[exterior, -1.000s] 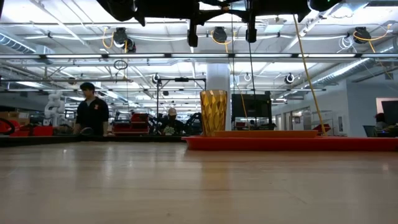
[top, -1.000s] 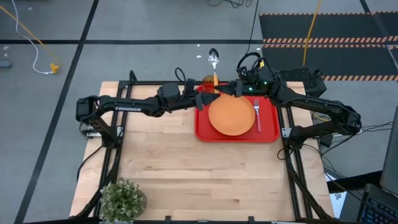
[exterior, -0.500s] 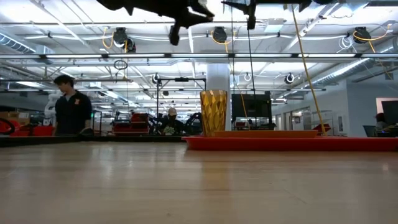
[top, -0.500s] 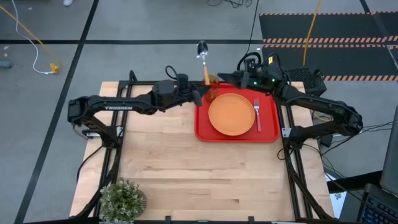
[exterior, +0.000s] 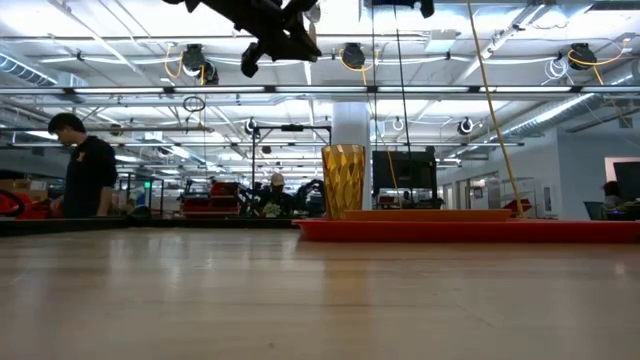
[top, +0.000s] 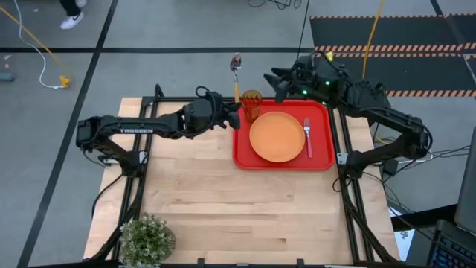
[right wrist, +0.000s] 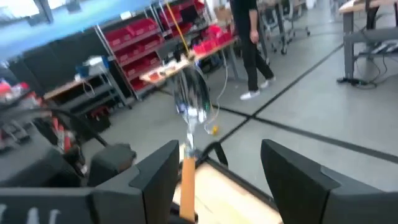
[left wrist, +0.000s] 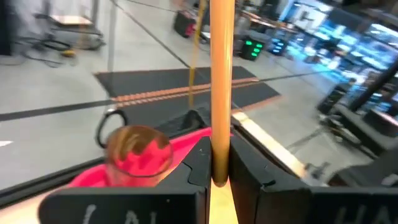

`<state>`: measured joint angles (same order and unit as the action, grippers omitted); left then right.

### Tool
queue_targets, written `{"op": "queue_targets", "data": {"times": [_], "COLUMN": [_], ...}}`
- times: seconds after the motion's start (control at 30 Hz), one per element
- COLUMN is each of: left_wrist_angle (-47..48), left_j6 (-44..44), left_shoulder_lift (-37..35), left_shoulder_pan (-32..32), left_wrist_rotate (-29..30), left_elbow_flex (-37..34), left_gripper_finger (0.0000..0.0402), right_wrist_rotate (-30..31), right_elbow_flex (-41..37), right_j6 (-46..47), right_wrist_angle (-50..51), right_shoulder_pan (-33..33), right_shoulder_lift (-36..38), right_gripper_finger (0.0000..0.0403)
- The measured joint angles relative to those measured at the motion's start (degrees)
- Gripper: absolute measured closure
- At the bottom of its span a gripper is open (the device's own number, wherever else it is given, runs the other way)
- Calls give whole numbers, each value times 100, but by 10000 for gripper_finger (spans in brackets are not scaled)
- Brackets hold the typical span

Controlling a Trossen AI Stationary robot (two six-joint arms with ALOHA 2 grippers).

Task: Pick and place plate/cup/fork/spoon on tray
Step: Put the yellow spoon on the red tray to the right side of the pink fork

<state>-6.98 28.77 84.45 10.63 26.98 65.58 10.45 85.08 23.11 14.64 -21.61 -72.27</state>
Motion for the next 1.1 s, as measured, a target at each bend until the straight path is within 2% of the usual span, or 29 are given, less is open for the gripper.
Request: {"op": "queue_targets", "data": {"times": [0.2,0.37,0.7,1.1], "left_wrist_angle": [300,409,595,689], "left_j6": [-139,-444,-597,-754], "left_shoulder_lift": [2,2,4,6], "left_shoulder_pan": [-140,-239,-442,-454], "left_wrist_rotate": [777,939,1528,1624], "left_elbow_flex": [0,0,0,0], "left_gripper_finger": [369,369,369,369], "right_wrist_rotate": [5,-22,-217,-314], "right_elbow_flex": [-7,-13,-15,-17], "right_j6": [237,178,6,113], "right_wrist_angle": [-245,-935,-1274,-1700], "right_shoulder_pan": [59,234,327,374], "right_shoulder_lift": [-520,-1027,-1524,-2011], "right_gripper_finger": [183,183,183,183]}}
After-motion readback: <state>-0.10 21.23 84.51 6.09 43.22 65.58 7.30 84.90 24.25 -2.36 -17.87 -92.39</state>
